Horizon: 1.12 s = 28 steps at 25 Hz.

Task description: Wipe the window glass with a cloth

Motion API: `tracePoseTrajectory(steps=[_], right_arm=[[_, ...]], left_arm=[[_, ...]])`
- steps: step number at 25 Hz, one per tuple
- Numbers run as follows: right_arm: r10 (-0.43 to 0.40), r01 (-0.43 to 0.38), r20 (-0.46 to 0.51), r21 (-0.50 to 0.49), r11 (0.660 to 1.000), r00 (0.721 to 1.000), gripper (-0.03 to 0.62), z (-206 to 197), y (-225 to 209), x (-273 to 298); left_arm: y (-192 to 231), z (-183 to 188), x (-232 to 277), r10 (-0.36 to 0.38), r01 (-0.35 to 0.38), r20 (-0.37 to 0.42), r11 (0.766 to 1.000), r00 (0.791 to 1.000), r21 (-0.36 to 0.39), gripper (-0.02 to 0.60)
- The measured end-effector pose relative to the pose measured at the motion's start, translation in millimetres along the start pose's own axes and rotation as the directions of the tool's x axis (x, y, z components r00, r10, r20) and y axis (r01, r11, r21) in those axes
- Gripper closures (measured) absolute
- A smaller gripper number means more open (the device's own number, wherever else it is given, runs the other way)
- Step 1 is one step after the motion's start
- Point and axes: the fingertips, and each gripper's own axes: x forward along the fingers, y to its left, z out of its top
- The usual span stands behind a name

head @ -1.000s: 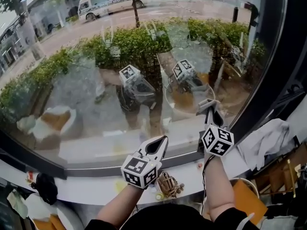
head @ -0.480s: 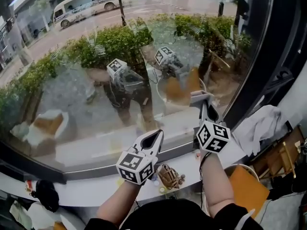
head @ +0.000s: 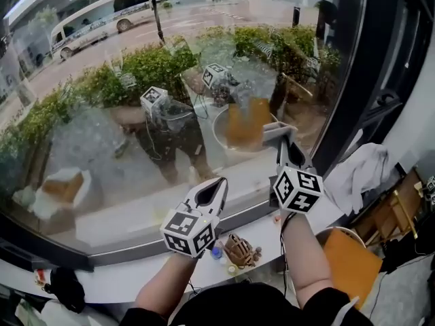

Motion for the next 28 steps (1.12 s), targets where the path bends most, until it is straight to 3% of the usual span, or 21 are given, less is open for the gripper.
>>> tracePoseTrajectory(steps=[10, 16, 28], right_arm=[[0.005, -0.005, 0.005, -0.003, 1.0, 1.0, 0.556, 14, 2, 25], [0.023, -0.023, 0.007, -0.002, 1.0, 1.0, 0.556, 23, 43, 40], [0.092, -0.092, -0.015, 0.006, 0.996, 0.996, 0.556, 9, 76, 68]], left_arm=[[9, 11, 5, 0.015, -0.015, 0.008, 1.0, 1.0, 0.001, 0.574], [34, 29, -28, 0.057, -0.057, 0.031, 0.998, 0.998, 0.009, 0.574], [54, 31, -37, 0.133, -0.133, 0.051, 0.991, 0.99, 0.008, 0.574]])
